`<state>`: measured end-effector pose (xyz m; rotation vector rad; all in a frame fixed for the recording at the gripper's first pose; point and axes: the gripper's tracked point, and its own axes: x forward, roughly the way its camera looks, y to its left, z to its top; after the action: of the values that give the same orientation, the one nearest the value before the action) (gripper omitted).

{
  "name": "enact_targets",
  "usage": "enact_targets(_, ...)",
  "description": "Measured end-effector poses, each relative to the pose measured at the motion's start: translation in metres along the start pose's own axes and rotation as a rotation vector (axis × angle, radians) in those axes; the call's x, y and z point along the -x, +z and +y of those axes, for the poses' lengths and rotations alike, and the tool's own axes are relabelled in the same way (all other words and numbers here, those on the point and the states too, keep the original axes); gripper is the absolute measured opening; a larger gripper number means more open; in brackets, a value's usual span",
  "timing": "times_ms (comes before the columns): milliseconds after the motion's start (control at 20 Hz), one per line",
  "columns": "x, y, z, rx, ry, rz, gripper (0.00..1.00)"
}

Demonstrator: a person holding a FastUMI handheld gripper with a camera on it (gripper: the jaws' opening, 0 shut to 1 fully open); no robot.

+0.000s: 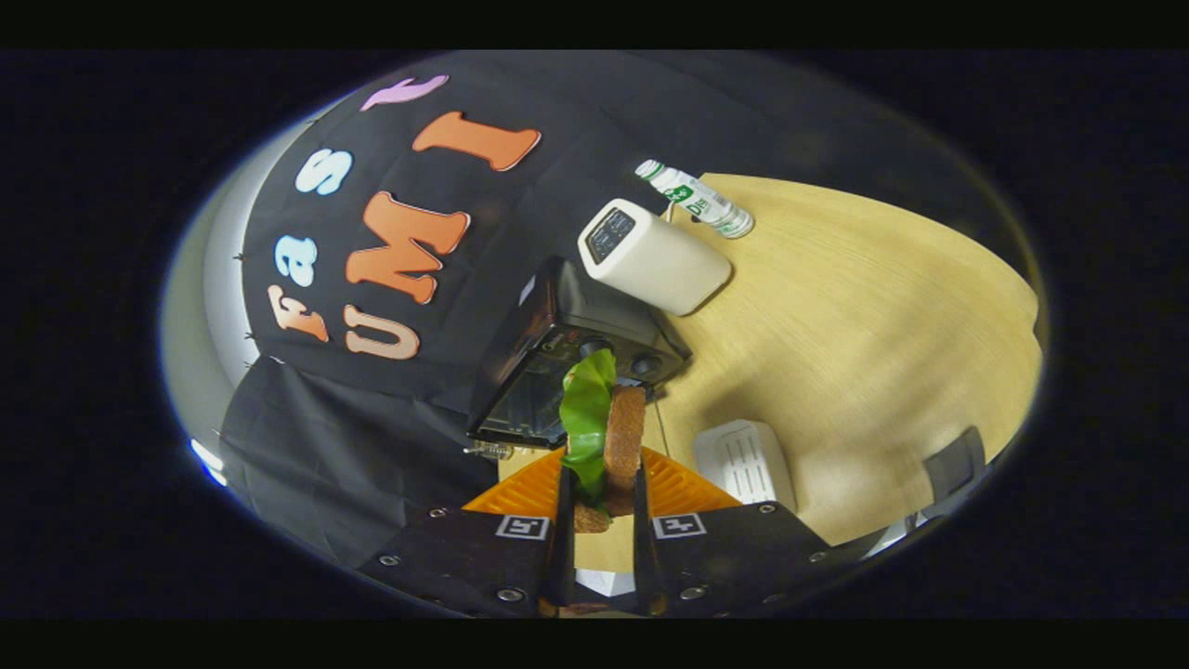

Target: Open the toaster oven, put the food inside, and close the toaster oven door.

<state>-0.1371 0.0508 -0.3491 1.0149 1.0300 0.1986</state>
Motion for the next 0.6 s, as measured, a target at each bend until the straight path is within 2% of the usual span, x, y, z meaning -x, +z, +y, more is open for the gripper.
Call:
enact_targets(250, -0.037, -0.016, 0.033, -0.013, 0.065, 0.025, 0.26)
enact_targets(600, -0.096, -0.039, 0.066, -0.029, 0.102, 0.031, 0.26)
